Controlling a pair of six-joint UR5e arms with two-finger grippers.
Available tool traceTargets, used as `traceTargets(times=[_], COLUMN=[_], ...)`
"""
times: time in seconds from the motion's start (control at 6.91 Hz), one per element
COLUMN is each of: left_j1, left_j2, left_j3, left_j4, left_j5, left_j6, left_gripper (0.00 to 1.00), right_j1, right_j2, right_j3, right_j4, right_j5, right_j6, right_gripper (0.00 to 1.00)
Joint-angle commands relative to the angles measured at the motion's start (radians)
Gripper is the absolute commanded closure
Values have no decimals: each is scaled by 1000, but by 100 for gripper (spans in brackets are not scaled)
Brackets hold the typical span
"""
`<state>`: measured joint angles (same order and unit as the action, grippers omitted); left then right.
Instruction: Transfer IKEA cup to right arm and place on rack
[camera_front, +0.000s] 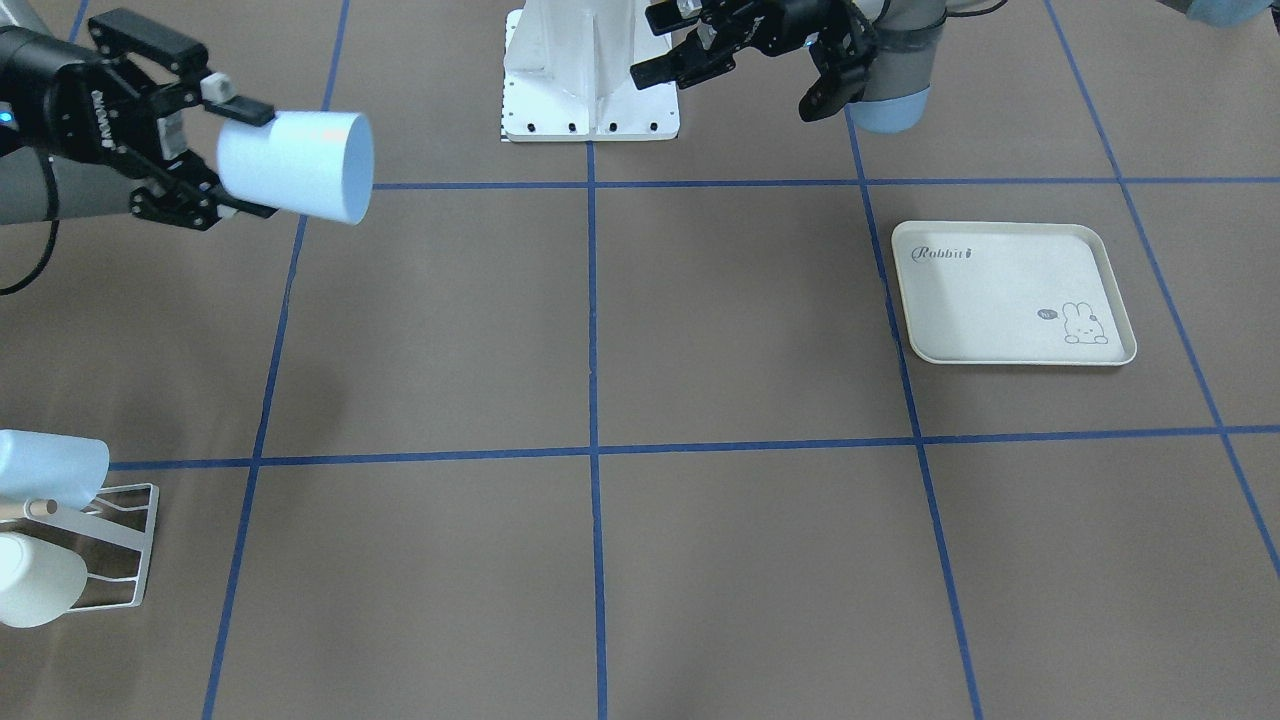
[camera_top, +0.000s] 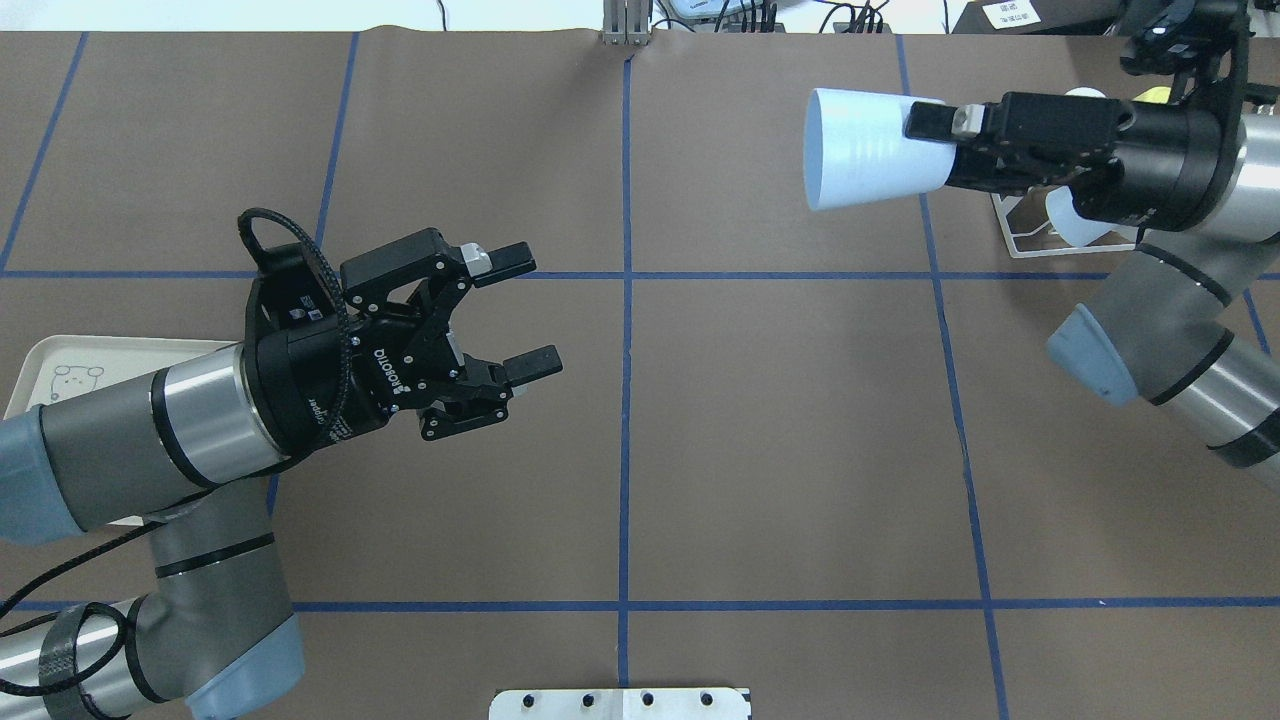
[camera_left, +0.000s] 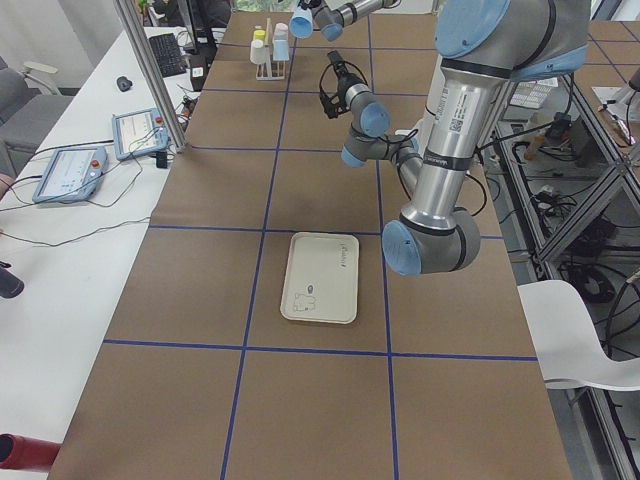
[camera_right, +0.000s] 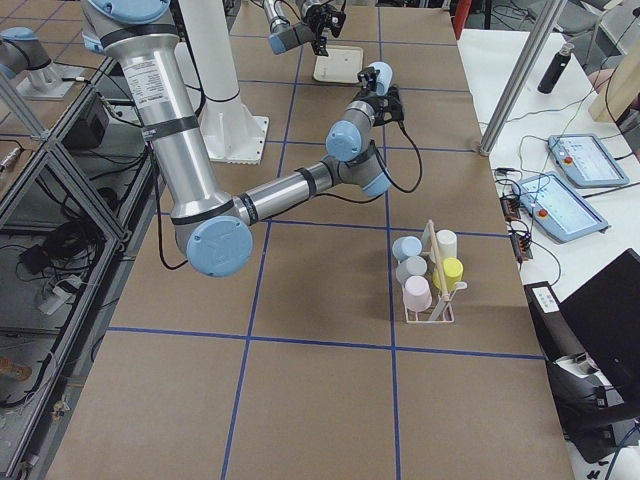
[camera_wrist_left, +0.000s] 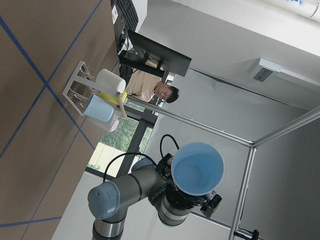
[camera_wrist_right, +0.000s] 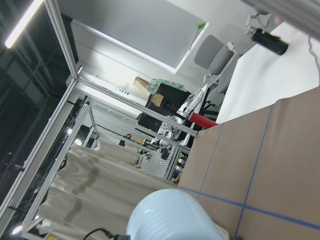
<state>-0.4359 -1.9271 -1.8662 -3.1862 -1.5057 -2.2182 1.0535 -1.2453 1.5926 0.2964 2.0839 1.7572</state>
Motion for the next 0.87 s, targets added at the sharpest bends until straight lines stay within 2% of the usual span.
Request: traceTargets(times=[0.0, 0.29, 0.43, 0.72], left_j1=[-1, -1, -1, -1], left_j2=[3, 5, 5, 5], left_j3=[4, 16, 25, 33], left_j4=[2, 2, 2, 2], left_j5=[2, 5, 8, 10], left_j6=[0, 2, 2, 2], left_gripper=[0, 0, 0, 0], right_j1=[135, 280, 333, 394], right_j2=[0, 4, 0, 6], right_j3=[-75, -74, -75, -75], right_j4=[-153, -457, -641, -977], right_j5=[94, 242, 278, 274], right_j6=[-135, -369, -585, -993], right_gripper=[84, 84, 84, 84])
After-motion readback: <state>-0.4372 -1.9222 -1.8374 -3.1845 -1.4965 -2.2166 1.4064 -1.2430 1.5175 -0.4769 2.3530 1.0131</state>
